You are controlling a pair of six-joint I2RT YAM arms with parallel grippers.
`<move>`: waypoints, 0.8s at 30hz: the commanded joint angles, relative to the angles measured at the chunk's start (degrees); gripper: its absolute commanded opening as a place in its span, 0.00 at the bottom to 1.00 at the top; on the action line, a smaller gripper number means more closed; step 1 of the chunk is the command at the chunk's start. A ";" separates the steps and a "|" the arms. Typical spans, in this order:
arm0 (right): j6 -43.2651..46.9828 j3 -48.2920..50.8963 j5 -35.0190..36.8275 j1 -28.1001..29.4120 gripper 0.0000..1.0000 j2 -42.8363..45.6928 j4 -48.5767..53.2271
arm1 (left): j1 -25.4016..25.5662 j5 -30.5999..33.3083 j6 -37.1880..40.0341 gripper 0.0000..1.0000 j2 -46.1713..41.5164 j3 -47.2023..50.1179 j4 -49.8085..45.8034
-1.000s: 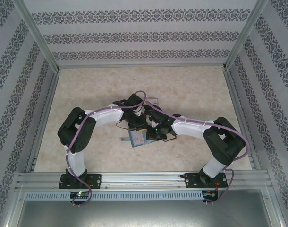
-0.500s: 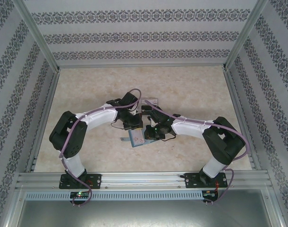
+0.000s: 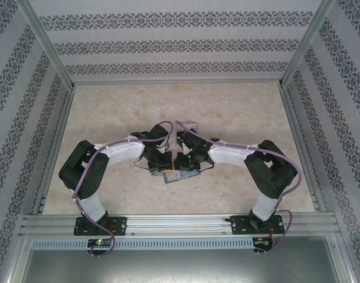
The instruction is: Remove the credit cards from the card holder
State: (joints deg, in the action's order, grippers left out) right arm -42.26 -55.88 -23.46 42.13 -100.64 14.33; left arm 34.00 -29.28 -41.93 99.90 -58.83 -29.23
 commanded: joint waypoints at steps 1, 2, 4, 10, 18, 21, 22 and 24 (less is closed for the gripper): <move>-0.20 -2.25 0.31 -0.25 0.18 -1.39 1.25 | -0.49 1.29 1.83 0.04 -0.14 0.79 -1.03; -0.01 -2.45 0.50 -0.26 0.19 -1.61 1.40 | -0.51 1.56 1.96 0.04 -0.15 0.82 -1.29; 0.16 -2.74 0.73 -0.36 0.19 -2.08 1.61 | -0.51 2.07 2.31 0.04 -0.13 1.09 -1.60; 0.77 -3.27 1.05 -0.44 0.23 -3.50 2.51 | -0.51 2.74 2.85 0.04 0.12 1.60 -2.23; 1.79 -3.56 3.97 -0.47 0.28 -3.65 5.59 | -0.51 3.04 3.21 0.04 0.30 1.60 -2.54; 2.27 -3.72 5.21 -0.41 0.30 -2.75 6.98 | -0.50 3.33 3.41 0.04 0.55 1.58 -2.64; 2.33 -3.84 5.27 -0.46 0.31 -2.48 7.26 | -0.50 3.58 3.41 0.04 0.73 1.60 -2.79; 2.36 -3.97 4.43 -0.44 0.31 -2.11 7.00 | -0.51 4.36 3.64 0.04 1.09 1.43 -3.26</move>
State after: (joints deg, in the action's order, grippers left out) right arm -41.21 -59.18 -21.28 42.11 -103.55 18.09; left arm 34.00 -26.85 -39.77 99.94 -57.87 -29.67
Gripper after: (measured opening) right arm 0.310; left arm 0.042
